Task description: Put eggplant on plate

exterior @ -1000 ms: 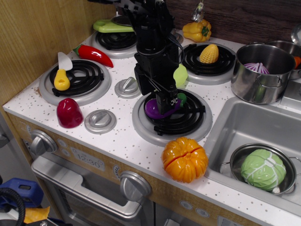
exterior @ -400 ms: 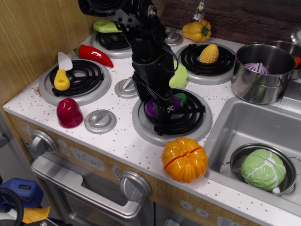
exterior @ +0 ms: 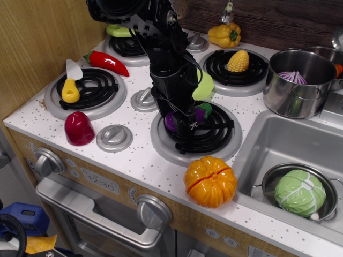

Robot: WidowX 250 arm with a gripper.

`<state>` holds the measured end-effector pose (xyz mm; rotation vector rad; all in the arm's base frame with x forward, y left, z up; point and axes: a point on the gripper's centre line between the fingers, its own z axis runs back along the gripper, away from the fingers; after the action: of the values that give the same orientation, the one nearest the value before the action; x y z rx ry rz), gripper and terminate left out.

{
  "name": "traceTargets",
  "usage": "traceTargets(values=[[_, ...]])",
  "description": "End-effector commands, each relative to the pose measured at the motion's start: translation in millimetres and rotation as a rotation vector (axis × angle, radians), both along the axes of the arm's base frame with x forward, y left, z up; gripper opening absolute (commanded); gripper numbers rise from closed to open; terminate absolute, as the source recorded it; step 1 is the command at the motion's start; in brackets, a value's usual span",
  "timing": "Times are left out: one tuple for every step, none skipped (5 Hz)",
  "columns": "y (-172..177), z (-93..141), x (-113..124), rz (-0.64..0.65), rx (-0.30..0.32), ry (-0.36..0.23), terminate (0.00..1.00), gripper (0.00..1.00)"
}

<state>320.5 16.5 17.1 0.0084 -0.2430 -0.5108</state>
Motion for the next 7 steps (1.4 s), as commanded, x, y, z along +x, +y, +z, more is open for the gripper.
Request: traceTargets(values=[[11,20,8,-0.007,0.047,-0.018,0.0,0.0],[26,45,26,-0.03,0.084,-0.038,0.0,0.0],[35,59,52,-0.057,0.116,-0.088,0.0,0.0],[46,62,73,-0.089,0.143,-0.152,0.0,0.0],[53,51,82,-0.118,0.138,-0.211,0.0,1.0],[59,35,84,-0.146,0.124,-0.255,0.0,1.0],[61,28,90,-0.174,0.096,-0.26,0.0,1.0]])
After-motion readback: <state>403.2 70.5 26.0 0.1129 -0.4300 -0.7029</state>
